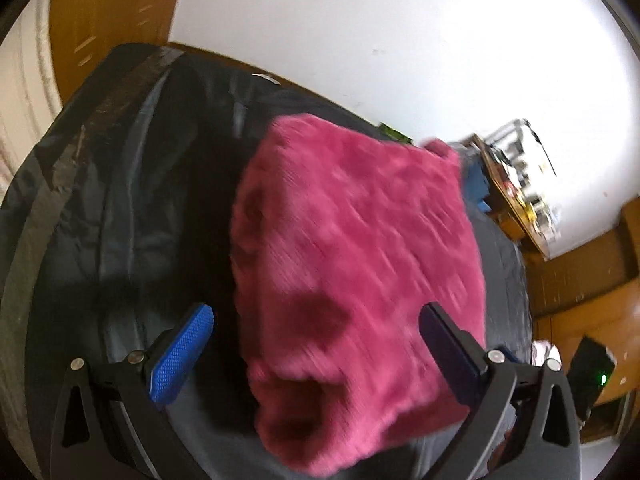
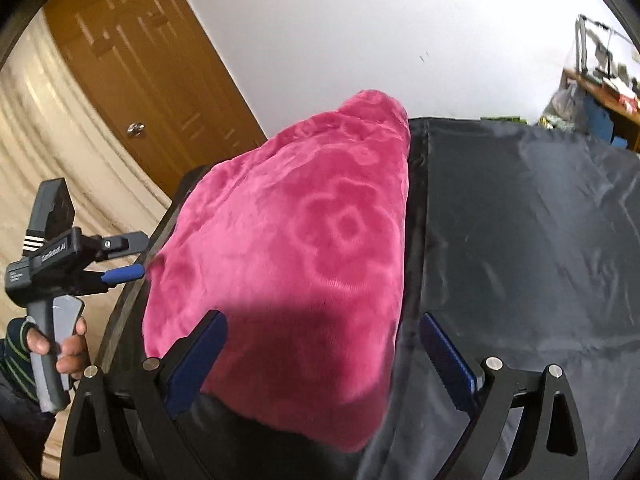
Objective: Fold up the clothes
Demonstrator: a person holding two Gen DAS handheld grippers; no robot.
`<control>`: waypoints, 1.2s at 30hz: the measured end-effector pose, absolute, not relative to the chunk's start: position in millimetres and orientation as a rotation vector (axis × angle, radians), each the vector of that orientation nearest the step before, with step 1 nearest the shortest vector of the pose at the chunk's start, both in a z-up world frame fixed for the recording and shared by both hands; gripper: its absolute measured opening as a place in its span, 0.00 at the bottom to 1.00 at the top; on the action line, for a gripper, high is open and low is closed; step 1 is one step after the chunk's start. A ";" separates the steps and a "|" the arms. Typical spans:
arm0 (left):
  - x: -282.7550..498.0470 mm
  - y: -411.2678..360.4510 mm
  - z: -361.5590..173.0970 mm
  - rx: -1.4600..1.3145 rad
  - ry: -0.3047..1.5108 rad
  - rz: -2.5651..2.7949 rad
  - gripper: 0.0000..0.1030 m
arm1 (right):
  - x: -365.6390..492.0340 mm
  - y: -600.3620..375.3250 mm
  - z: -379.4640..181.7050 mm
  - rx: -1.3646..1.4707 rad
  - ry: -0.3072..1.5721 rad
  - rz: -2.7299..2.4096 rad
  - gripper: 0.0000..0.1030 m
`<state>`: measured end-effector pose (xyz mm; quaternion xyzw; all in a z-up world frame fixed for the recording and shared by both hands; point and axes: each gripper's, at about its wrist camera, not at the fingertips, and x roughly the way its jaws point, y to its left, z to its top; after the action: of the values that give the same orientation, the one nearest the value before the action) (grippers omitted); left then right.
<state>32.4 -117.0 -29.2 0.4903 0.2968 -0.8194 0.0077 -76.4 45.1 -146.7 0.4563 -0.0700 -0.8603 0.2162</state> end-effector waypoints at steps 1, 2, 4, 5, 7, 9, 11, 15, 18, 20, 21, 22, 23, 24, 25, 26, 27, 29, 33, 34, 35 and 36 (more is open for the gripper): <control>25.7 -125.8 -34.5 1.534 0.951 -2.541 1.00 | -82.2 43.9 -147.6 1.273 -0.194 -2.387 0.95; 21.3 -131.1 -39.4 1.540 0.975 -2.531 1.00 | -85.6 43.6 -147.9 1.279 -0.194 -2.390 0.96; 11.6 -141.5 -49.4 1.555 1.024 -2.513 1.00 | -95.9 45.4 -147.9 1.292 -0.223 -2.380 0.96; 5.2 -145.6 -54.5 1.571 1.043 -2.508 1.00 | -101.6 46.9 -148.8 1.301 -0.247 -2.371 0.96; -4.3 -148.9 -65.9 1.606 1.040 -2.499 1.00 | -111.0 52.8 -151.2 1.322 -0.302 -2.357 0.96; -14.2 -148.8 -78.1 1.650 1.035 -2.482 1.00 | -120.5 57.9 -155.2 1.347 -0.357 -2.345 0.96; -19.6 -148.5 -88.8 1.686 1.047 -2.472 1.00 | -129.4 62.4 -160.0 1.370 -0.404 -2.336 0.96; -26.1 -147.8 -100.2 1.720 1.071 -2.491 1.00 | -143.4 67.6 -167.6 1.424 -0.429 -2.331 0.96; -33.3 -151.4 -110.0 1.758 1.102 -2.493 1.00 | -155.3 68.8 -172.1 1.430 -0.455 -2.289 0.96; -35.9 -152.7 -115.3 1.778 1.128 -2.491 1.00 | -165.5 69.3 -178.4 1.439 -0.492 -2.241 0.96; -37.0 -153.8 -116.1 1.784 1.127 -2.500 1.00 | -169.8 69.9 -181.4 1.447 -0.507 -2.230 0.96; -38.1 -154.8 -116.9 1.791 1.126 -2.508 1.00 | -174.0 70.1 -184.9 1.454 -0.522 -2.213 0.96; -39.1 -155.9 -117.8 1.798 1.124 -2.517 1.00 | -178.2 70.3 -188.5 1.462 -0.539 -2.195 0.96; -41.2 -156.1 -118.1 1.806 1.123 -2.527 1.00 | -182.4 70.4 -192.1 1.469 -0.555 -2.176 0.96; -45.7 -154.2 -117.3 1.814 1.120 -2.538 1.00 | -186.1 70.4 -195.3 1.471 -0.575 -2.154 0.96; -48.5 -153.7 -116.9 1.822 1.118 -2.549 1.00 | -189.6 70.4 -198.2 1.472 -0.595 -2.132 0.96; -47.5 -156.7 -117.2 1.831 1.117 -2.557 1.00 | -192.6 70.6 -201.3 1.473 -0.616 -2.106 0.96; -49.1 -159.4 -118.8 1.847 1.131 -2.573 1.00 | -198.3 72.0 -208.3 1.473 -0.659 -2.060 0.97; -48.5 -158.3 -120.8 1.868 1.183 -2.602 1.00 | -204.1 76.0 -222.0 1.473 -0.731 -1.972 0.99; -50.1 -156.4 -121.5 1.885 1.201 -2.612 1.00 | -204.5 77.2 -225.3 1.472 -0.752 -1.950 0.99; -51.8 -154.2 -122.3 1.903 1.219 -2.621 1.00 | -204.8 78.5 -228.6 1.472 -0.775 -1.927 0.99; -53.5 -150.8 -123.2 1.924 1.227 -2.631 1.00 | -204.9 79.2 -230.9 1.472 -0.787 -1.911 0.99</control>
<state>-53.5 -150.8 -123.2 0.5445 0.3472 -0.7444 -0.1698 -204.9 79.2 -230.9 0.5538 -0.2962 -0.7191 0.2974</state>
